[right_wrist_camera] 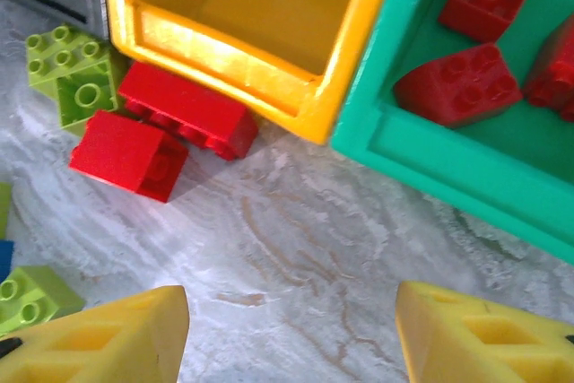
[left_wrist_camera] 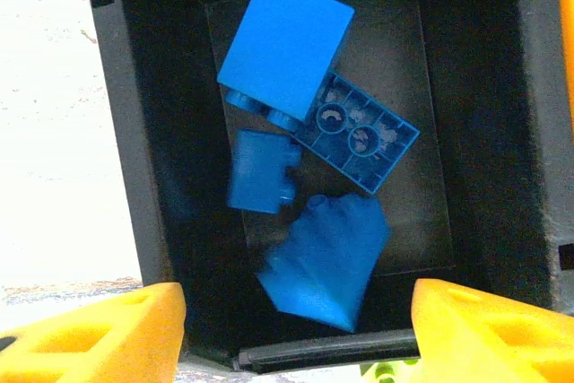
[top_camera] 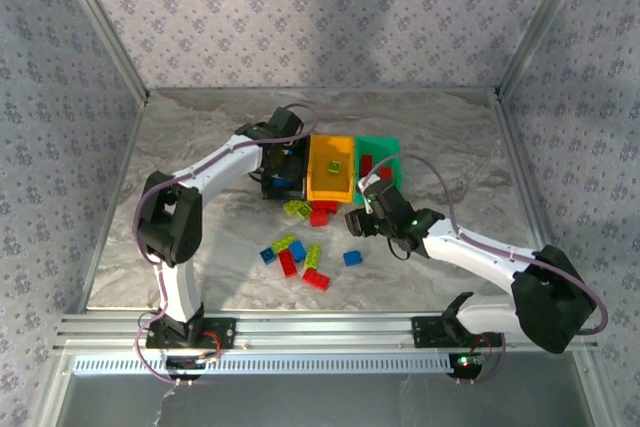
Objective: Sort the legos into containers by color
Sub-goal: Place the lego in the container, then pick up the lego from the center of the table.
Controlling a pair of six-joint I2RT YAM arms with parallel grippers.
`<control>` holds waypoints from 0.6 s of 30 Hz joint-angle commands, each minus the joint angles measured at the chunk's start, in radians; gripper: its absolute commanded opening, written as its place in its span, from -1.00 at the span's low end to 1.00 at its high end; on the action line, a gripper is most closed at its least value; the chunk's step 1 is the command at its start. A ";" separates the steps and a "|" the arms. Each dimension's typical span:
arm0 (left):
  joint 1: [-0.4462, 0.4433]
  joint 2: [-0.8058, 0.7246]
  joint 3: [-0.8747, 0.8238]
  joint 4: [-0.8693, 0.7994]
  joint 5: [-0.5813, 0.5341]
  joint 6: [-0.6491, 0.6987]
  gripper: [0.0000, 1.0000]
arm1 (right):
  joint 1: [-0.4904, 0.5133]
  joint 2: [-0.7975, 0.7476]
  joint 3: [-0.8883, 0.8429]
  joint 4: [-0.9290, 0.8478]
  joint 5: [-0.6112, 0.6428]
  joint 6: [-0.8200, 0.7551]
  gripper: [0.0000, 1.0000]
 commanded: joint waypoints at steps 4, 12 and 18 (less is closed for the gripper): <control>-0.014 -0.145 -0.133 0.065 0.006 -0.013 0.60 | 0.065 0.081 0.047 0.016 -0.041 0.078 0.32; -0.021 -0.395 -0.467 0.332 0.012 -0.090 0.59 | 0.153 0.292 0.188 0.048 -0.023 0.120 0.39; -0.034 -0.498 -0.615 0.421 0.005 -0.110 0.58 | 0.142 0.400 0.259 0.049 -0.051 0.135 0.40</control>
